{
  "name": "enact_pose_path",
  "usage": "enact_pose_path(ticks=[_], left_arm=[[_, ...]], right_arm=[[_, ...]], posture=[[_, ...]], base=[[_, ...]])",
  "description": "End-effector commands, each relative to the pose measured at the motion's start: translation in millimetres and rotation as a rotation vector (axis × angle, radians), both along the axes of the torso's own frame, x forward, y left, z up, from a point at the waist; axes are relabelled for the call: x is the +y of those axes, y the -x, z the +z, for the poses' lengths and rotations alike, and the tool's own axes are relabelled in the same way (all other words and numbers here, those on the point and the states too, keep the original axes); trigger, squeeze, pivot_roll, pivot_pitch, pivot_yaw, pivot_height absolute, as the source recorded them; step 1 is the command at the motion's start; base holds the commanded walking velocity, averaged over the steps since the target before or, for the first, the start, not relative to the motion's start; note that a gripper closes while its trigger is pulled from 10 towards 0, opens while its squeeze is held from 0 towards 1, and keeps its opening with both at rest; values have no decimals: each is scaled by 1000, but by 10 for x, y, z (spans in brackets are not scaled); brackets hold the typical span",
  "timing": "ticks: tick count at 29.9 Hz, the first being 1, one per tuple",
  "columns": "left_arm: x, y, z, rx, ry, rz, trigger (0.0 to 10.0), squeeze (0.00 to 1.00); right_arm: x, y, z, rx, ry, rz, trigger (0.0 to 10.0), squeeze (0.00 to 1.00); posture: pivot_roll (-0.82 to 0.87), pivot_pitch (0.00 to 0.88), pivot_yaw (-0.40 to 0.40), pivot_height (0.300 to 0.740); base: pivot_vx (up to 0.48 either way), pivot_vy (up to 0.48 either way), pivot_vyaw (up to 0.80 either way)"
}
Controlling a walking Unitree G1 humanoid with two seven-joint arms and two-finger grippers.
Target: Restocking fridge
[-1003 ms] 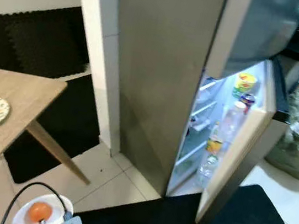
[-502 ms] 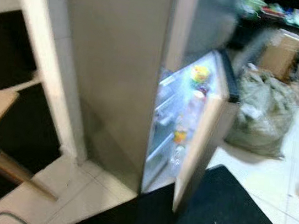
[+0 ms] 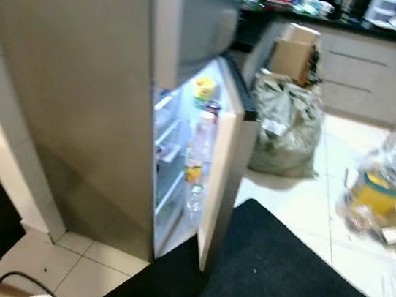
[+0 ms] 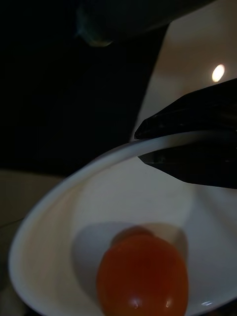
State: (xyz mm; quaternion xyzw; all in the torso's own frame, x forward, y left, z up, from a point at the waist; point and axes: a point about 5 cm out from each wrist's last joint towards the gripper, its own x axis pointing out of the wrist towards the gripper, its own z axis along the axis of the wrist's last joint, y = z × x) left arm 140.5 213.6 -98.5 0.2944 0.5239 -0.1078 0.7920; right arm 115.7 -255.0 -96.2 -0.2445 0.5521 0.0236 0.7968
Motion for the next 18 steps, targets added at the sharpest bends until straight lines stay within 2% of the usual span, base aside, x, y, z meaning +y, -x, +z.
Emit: enact_pose_path(ticks=[1, 3, 7, 9, 12, 15, 17, 18], left_arm=[[115, 0, 27, -32, -37, 24, 10000, 0], [200, -52, 69, -84, -65, 63, 10000, 0], [230, -85, 93, -120, -80, 86, 10000, 0], [228, -134, 120, -175, -114, 86, 10000, 0], [233, -306, 229, -335, -192, 65, 10000, 0], [202, -378, 262, -376, -186, 67, 10000, 0], [202, -378, 262, -376, -186, 67, 10000, 0], [160, -430, 277, -385, -170, 50, 10000, 0]], right_arm=[[11, -23, 4, -10, 7, 2, 10000, 0], [28, -53, 8, -21, 14, 9, 10000, 0], [20, -89, 24, -40, 23, 9, 10000, 0], [-21, -68, 31, -41, 50, 29, 10000, 0], [-105, -36, 52, -58, 90, 21, 10000, 0], [-138, -31, 63, -65, 106, 17, 10000, 0], [-138, -31, 63, -65, 106, 17, 10000, 0], [-146, -25, 64, -61, 115, 30, 10000, 0]], posture=[[-35, 32, 13, 740], [-63, 25, 24, 740], [-60, 34, 20, 740], [-69, 27, 17, 740], [-97, 56, 14, 740], [-98, 42, -3, 740], [-98, 42, -3, 740], [-109, 51, -2, 740]], base=[[0, 0, -781], [0, 0, -781], [0, 0, -781], [0, 0, -781], [0, 0, 0], [0, 0, 0], [0, 0, 0], [0, 0, 0]])
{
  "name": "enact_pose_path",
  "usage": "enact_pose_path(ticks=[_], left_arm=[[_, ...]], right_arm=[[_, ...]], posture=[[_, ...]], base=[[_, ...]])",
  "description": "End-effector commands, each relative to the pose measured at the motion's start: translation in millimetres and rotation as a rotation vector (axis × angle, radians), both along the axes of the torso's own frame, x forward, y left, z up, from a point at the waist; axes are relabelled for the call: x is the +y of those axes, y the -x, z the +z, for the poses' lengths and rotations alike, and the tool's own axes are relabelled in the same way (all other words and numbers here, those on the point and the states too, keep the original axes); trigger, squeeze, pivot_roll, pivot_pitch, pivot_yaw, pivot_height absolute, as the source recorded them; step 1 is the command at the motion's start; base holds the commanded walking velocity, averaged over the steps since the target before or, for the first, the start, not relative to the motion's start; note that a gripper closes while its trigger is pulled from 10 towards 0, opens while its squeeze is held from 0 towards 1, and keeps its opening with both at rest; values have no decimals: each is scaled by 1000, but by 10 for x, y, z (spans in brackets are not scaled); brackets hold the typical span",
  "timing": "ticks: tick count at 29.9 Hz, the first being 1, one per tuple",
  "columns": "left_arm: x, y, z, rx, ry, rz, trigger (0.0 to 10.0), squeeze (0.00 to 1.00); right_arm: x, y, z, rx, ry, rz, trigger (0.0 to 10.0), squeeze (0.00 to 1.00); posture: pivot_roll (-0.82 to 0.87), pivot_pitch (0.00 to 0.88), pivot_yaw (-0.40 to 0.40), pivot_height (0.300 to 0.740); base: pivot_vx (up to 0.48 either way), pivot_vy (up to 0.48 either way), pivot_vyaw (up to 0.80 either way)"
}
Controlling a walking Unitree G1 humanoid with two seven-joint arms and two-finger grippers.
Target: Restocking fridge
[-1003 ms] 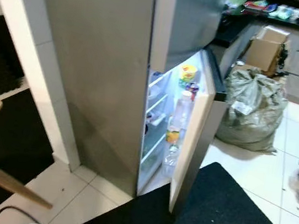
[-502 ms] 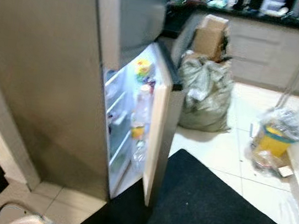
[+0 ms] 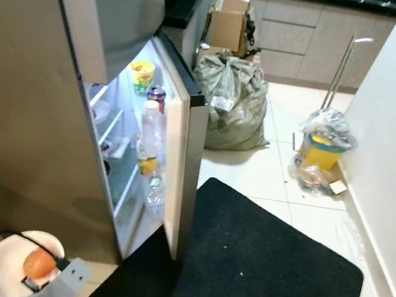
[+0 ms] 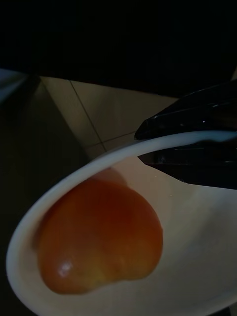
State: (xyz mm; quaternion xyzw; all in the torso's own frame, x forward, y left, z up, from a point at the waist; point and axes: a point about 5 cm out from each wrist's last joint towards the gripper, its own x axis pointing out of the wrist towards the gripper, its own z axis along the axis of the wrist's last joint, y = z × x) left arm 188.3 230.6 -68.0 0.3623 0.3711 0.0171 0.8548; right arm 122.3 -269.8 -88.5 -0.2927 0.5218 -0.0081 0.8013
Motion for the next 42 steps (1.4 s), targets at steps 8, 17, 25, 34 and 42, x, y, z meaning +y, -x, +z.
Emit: enact_pose_path(ticks=[8, 17, 25, 34, 42], left_arm=[[-149, -79, -1, 9, 32, -55, 10000, 0], [-237, 99, -115, 85, 46, -94, 10000, 0], [-257, 151, -151, 123, 96, -77, 10000, 0], [-206, 165, -153, 139, 107, -50, 10000, 0], [-219, 169, -161, 151, 123, -39, 10000, 0]], right_arm=[[27, 25, -16, 19, -11, 45, 10000, 0], [87, -15, -23, 10, -25, 49, 10000, 0], [156, -34, -40, 19, -52, 65, 10000, 0], [192, -142, -15, -1, -66, 74, 10000, 0], [191, -201, 6, -8, -74, 85, 10000, 0]], posture=[[-106, 47, -28, 740], [-105, 40, -10, 740], [-92, 17, -8, 740], [-88, 0, -2, 740], [-82, 0, -7, 740]], base=[[0, 0, 0], [0, 0, 0], [0, 0, 0], [0, 0, 0], [62, 0, 0]])
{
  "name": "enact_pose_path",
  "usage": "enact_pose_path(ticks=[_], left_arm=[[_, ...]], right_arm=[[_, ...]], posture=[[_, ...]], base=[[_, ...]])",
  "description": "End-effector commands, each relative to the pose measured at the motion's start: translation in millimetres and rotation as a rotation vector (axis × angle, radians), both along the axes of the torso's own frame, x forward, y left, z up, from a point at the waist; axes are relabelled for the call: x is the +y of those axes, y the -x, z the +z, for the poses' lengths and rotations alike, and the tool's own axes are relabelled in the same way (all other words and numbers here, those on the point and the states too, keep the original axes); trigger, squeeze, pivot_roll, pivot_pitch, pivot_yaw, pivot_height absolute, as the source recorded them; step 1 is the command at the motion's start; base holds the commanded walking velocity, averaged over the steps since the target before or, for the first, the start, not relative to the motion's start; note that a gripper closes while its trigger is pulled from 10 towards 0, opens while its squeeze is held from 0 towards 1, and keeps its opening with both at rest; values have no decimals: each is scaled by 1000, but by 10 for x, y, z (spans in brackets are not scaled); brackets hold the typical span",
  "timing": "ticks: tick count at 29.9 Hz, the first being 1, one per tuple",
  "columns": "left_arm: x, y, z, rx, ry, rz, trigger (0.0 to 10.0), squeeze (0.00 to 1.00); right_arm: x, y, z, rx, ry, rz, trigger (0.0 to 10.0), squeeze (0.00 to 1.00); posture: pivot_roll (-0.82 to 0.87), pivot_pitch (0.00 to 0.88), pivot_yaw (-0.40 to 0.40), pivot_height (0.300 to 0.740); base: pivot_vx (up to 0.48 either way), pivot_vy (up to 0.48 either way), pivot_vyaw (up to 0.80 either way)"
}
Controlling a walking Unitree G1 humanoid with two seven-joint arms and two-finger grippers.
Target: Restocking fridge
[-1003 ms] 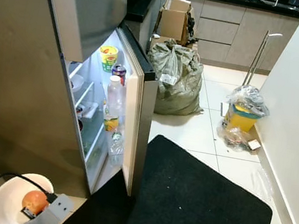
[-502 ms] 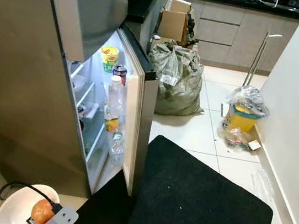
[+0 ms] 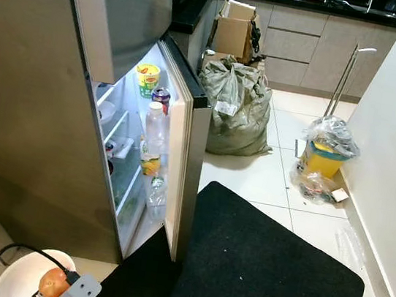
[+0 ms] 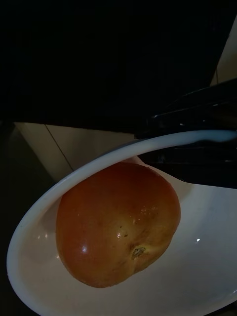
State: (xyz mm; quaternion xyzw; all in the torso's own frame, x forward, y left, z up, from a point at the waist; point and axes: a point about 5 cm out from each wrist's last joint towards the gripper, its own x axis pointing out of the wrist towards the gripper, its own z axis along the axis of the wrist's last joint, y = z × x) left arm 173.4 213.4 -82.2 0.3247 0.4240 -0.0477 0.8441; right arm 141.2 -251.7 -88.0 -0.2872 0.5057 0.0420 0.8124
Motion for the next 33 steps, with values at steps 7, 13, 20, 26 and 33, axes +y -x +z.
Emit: enact_pose_path(ticks=[7, 13, 20, 26, 33], left_arm=[[-48, 53, -35, 22, 17, 4, 10000, 0], [-40, 54, -35, 26, 15, -2, 10000, 0], [-9, 37, -22, 25, 9, -6, 10000, 0], [-16, 25, -18, 22, 9, -13, 10000, 0], [-27, 22, -17, 13, 20, 6, 10000, 0]], right_arm=[[52, 7, -18, 9, -19, 8, 10000, 0], [79, 29, -34, 17, -30, 5, 10000, 0], [116, 62, -56, 24, -40, 0, 10000, 0], [118, 59, -55, 23, -42, -3, 10000, 0], [121, 58, -56, 23, -42, -2, 10000, 0]], posture=[[-78, 0, -2, 740], [-73, 0, 11, 740], [-72, 0, 15, 740], [-72, 0, 19, 740], [-71, 0, 19, 740]], base=[[281, 0, 0], [313, 0, 0], [344, 0, 0], [344, 0, 0], [268, 0, 0]])
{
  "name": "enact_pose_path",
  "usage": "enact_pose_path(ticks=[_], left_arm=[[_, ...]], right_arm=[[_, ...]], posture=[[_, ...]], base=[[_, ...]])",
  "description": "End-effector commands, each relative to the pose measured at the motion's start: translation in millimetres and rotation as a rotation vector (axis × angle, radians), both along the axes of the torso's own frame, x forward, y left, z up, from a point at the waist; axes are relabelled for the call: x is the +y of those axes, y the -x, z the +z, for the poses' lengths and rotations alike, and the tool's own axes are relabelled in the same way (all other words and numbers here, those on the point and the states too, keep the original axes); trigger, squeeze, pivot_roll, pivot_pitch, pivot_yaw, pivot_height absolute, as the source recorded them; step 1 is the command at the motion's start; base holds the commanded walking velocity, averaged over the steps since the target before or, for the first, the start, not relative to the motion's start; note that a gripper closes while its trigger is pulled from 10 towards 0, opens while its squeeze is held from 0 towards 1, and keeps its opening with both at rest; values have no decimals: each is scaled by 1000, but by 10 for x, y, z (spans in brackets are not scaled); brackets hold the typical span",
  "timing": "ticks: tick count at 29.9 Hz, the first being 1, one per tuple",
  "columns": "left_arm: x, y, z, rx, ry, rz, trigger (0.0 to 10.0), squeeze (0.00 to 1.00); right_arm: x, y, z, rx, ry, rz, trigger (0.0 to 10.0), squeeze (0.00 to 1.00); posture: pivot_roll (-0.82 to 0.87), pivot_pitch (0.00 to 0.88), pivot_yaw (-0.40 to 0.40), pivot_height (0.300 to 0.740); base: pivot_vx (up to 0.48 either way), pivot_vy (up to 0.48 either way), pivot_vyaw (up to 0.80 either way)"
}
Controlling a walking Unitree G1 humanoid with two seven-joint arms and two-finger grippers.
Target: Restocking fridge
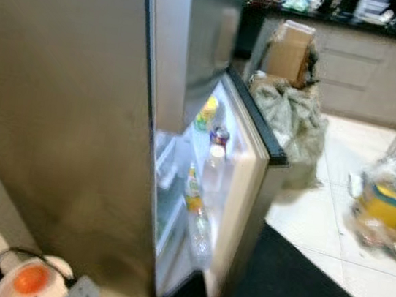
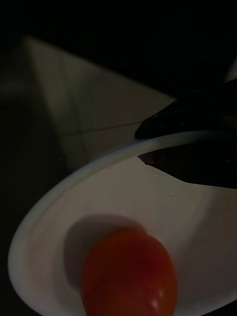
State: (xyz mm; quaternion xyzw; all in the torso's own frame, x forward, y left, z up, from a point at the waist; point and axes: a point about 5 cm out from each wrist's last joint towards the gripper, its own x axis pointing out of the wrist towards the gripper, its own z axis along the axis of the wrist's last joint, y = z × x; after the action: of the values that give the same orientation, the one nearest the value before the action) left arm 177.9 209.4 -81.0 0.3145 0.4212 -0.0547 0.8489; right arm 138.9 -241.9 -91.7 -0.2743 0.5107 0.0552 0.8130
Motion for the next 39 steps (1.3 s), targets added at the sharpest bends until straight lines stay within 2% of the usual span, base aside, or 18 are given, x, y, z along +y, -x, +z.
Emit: enact_pose_path(ticks=[1, 5, 10, 15, 17, 18, 20, 22, 23, 25, 26, 27, 28, 35, 39], left_arm=[[12, 67, -29, 16, -6, 10, 10000, 0], [-14, 69, -36, 26, 29, 15, 10000, 0], [-21, 78, -43, 32, 40, 26, 10000, 0], [-24, 79, -43, 26, 42, 35, 10000, 0], [-22, 84, -45, 28, 43, 36, 10000, 0], [-22, 84, -45, 28, 43, 36, 10000, 0], [-25, 91, -49, 31, 45, 34, 10000, 0], [-26, 92, -49, 32, 45, 33, 10000, 0], [-26, 93, -50, 33, 45, 32, 10000, 0], [-25, 94, -51, 34, 44, 30, 10000, 0], [-24, 93, -50, 34, 42, 27, 10000, 0], [-24, 92, -49, 34, 42, 27, 10000, 0], [-24, 91, -49, 34, 42, 27, 10000, 0], [-23, 84, -46, 34, 38, 23, 10000, 0], [-21, 88, -48, 35, 37, 22, 10000, 0]], right_arm=[[22, 36, -19, 7, -8, -7, 10000, 0], [20, 35, -18, 7, -8, -6, 10000, 0], [12, 19, -9, 0, -6, -4, 10000, 0], [22, -93, 34, -43, -11, 17, 10000, 0], [57, -213, 80, -95, -36, 22, 10000, 0], [57, -213, 80, -95, -36, 22, 10000, 0], [112, -375, 151, -167, -86, 28, 10000, 0], [129, -424, 173, -187, -107, 25, 10000, 0], [197, -527, 218, -220, -177, 28, 10000, 0], [280, -591, 244, -231, -240, 62, 10000, 0], [344, -636, 266, -237, -282, 100, 3020, 0], [358, -649, 274, -241, -292, 109, 3020, 0], [370, -662, 282, -245, -302, 115, 196, 0], [476, -725, 321, -247, -394, 171, 0, 0], [492, -858, 419, -319, -414, 180, 0, 0]], posture=[[-71, 0, 19, 740], [-70, 0, 17, 740], [-70, 0, 15, 740], [-70, 0, 12, 740], [-70, 0, 12, 740], [-70, 0, 12, 740], [-72, 0, 12, 740], [-72, 0, 12, 740], [-74, 0, 13, 740], [-76, 0, 14, 740], [-76, 0, 14, 740], [-76, 0, 14, 740], [-76, 0, 14, 740], [-76, 0, 14, 740], [-76, 0, 14, 740]], base=[[0, 0, 0], [0, 0, 0], [0, -471, 0], [0, 0, 0], [0, 0, 0], [0, 0, 0], [0, 0, 0], [0, 0, 0], [0, 0, 0], [0, 0, 0], [0, 0, 0], [0, 0, 0], [0, 0, 0], [0, 0, 0], [0, 0, 0]])
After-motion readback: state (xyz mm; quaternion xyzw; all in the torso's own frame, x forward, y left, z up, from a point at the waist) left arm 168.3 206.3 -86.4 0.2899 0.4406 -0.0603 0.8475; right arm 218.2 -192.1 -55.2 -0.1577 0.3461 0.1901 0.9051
